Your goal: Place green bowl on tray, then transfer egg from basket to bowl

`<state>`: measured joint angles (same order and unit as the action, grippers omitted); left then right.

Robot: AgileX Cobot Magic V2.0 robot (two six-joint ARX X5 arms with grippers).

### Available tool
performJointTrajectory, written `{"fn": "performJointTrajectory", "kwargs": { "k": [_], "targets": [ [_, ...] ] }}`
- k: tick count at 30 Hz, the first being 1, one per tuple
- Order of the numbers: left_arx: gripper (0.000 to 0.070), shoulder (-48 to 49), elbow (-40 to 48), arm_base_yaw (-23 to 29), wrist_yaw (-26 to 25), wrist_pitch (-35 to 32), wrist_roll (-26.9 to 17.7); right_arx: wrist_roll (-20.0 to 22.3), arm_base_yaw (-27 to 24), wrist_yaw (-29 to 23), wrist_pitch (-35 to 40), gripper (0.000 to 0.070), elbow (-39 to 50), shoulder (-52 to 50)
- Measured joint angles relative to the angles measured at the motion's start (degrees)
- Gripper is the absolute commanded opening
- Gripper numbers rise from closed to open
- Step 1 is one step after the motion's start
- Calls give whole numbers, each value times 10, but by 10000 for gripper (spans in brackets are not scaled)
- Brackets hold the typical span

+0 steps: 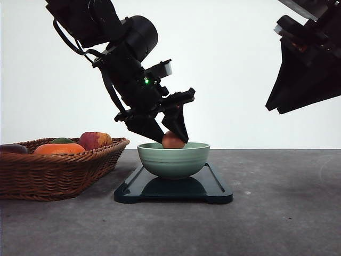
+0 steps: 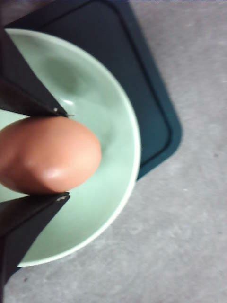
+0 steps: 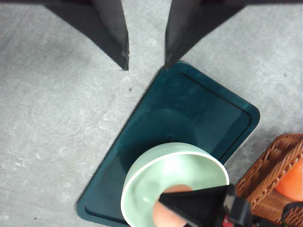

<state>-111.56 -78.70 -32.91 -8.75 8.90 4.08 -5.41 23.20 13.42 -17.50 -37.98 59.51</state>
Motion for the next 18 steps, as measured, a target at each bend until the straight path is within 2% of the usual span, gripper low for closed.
{"fn": "performJointTrajectory", "kwargs": {
  "k": [11, 13, 16, 18],
  "targets": [
    [235, -22, 0, 0, 0, 5, 0, 0, 0, 0, 0, 146, 0, 0],
    [276, -22, 0, 0, 0, 5, 0, 0, 0, 0, 0, 146, 0, 0],
    [406, -22, 0, -2, 0, 6, 0, 0, 0, 0, 0, 146, 0, 0],
    [403, -22, 0, -3, 0, 9, 1, 0, 0, 0, 0, 146, 0, 0]
  ]
}}
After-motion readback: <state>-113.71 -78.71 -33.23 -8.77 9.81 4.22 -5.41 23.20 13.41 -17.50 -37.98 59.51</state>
